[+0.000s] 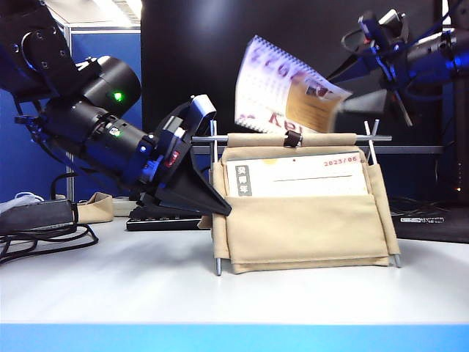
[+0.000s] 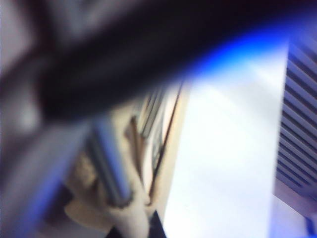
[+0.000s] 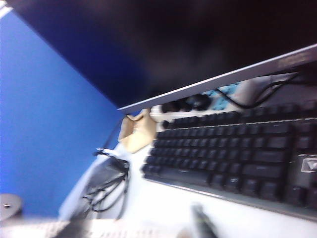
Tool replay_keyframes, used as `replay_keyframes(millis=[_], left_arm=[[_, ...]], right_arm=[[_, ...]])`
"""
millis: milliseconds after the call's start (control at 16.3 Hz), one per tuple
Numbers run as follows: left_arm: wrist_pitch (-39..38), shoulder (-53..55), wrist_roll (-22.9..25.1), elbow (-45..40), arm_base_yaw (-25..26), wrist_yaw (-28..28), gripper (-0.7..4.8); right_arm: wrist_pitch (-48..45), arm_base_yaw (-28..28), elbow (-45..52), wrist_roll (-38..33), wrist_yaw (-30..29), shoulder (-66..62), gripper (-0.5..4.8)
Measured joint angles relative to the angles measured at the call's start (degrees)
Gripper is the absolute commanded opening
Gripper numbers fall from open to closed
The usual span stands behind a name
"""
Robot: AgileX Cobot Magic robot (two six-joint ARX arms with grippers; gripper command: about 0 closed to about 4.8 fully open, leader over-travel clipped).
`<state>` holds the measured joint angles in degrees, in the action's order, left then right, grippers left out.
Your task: Turn one page of the calendar.
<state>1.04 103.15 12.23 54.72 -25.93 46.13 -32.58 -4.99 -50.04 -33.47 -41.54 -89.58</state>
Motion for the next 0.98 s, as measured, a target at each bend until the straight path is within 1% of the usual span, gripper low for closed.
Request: replay_keyframes(millis=[61,123,307,430,614,675,737,860,921,982], left_arm=[[-1.03,0.02,0.68,-0.02,-0.02,1.49,-0.04],[-1.84,0.0,1.09,-0.02,-0.04,2.12,-0.05],[-2.69,-0.09,1.27,0.0,-0.09,1.57,-0.05],[-3.32,-0.24,1.25,0.09,-0.2,0.9,-0.05],[-3.5,-0.37,1.22,0.13,-0.2,-0.04,-0.04],[-3.43,-0.37,1.16,0.15,-0.22,-0.35,0.0],[-3.32,-0.37,1.05,0.22,-0.24,-0.76,0.75],[-4.63,-1.4,0.92,0.17,-0.2,-3.15,1.09],[-6.19,-2.51,0.92,0.0,-0.04,-5.22,1.57],[-8.48,-4.85,1.31,-0.11,0.02,-9.88,1.92]], right_arm=[[0.44,-0.02,0.0,0.48,-0.02,-0.04,3.88],[0.28,-0.04,0.0,1.64,-0.02,-0.04,3.93],[-1.4,0.0,0.0,3.15,2.25,-0.04,3.93],[-4.66,0.31,0.0,3.39,3.72,0.13,3.93],[-4.96,3.93,-3.63,3.34,4.33,2.78,3.9],[-4.79,4.85,-4.98,3.32,4.24,3.76,3.75],[-3.56,5.79,-6.12,3.17,4.04,4.9,3.01],[-0.9,7.67,-5.95,2.43,1.79,8.61,3.02],[-0.09,8.72,-5.9,2.23,0.74,11.54,3.02],[-0.04,10.01,-5.99,2.12,-0.11,15.21,3.02]])
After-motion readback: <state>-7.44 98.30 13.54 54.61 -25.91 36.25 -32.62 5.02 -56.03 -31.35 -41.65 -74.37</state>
